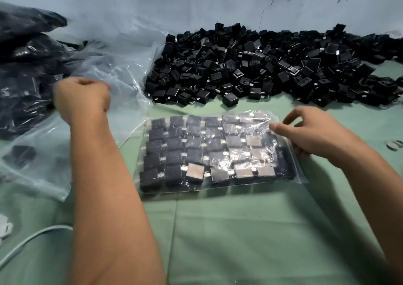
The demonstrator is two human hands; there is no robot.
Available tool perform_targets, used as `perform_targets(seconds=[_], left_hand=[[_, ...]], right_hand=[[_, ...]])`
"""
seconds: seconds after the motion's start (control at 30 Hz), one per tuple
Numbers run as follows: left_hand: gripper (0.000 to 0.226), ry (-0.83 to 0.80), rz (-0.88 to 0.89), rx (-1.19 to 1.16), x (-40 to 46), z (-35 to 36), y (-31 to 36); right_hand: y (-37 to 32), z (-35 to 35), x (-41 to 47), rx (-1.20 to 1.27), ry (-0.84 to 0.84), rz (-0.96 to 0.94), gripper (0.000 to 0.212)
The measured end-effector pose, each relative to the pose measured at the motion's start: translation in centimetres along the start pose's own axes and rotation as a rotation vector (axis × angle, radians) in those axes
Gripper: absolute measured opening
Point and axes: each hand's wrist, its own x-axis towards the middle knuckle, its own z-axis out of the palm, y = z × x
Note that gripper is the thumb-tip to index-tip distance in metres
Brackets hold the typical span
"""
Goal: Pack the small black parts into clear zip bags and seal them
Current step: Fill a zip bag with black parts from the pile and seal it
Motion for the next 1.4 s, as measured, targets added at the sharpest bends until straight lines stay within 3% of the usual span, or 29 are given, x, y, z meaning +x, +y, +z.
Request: perform_targets(seconds=[0.07, 0.13, 0.37, 0.63, 0.73, 0.8, 0.93, 1.03, 1.2, 1.4], left_hand=[[0.007, 0.096, 0.028, -0.191, 1.2, -1.6, 1.0], [0.004, 0.084, 0.020, -0.290, 2.0, -2.5, 1.8], [0.005, 0.177, -0.009, -0.299, -0.6, -1.0, 1.6], [0.015, 0.111, -0.007, -0.259, -1.0, 0.7, 0.9], [0.005, 0.010, 0.020, -0.268, -1.6, 1.4, 0.9], [0.012, -0.090, 0.037, -0.247, -2.4, 2.1, 1.2], [0.011, -0.165, 0.177, -0.076, -3.4, 4.1, 1.4], [0.010, -0.204, 0.338, 0.144, -5.4, 5.8, 2.1], [0.041, -0.447, 0.592, 0.616, -11.1, 7.2, 0.0], [0.071, -0.565, 0.709, 0.830, -14.0, 5.2, -4.0]], right_hand=[[-0.3, -0.2, -1.2, -0.058, -0.100, 0.020, 0.056], [-0.6, -0.2, -2.0, -0.104, -0.121, 0.026, 0.065], [0.1, 0.1, -2.0, 0.068, -0.056, 0.061, 0.070], [1.3, 0.6, -1.7, 0.249, -0.018, 0.028, 0.048], [1.6, 0.7, -1.3, 0.337, -0.003, 0.005, 0.042], [1.9, 1.0, -1.1, 0.339, 0.065, -0.020, 0.037], [2.0, 2.4, -0.7, 0.324, 0.279, -0.105, 0.035], [1.9, 3.2, -0.6, 0.496, 0.195, -0.151, 0.026], [2.7, 3.3, -0.2, 0.623, 0.128, -0.171, 0.025], [2.7, 3.8, -0.2, 0.605, 0.138, -0.179, 0.024]])
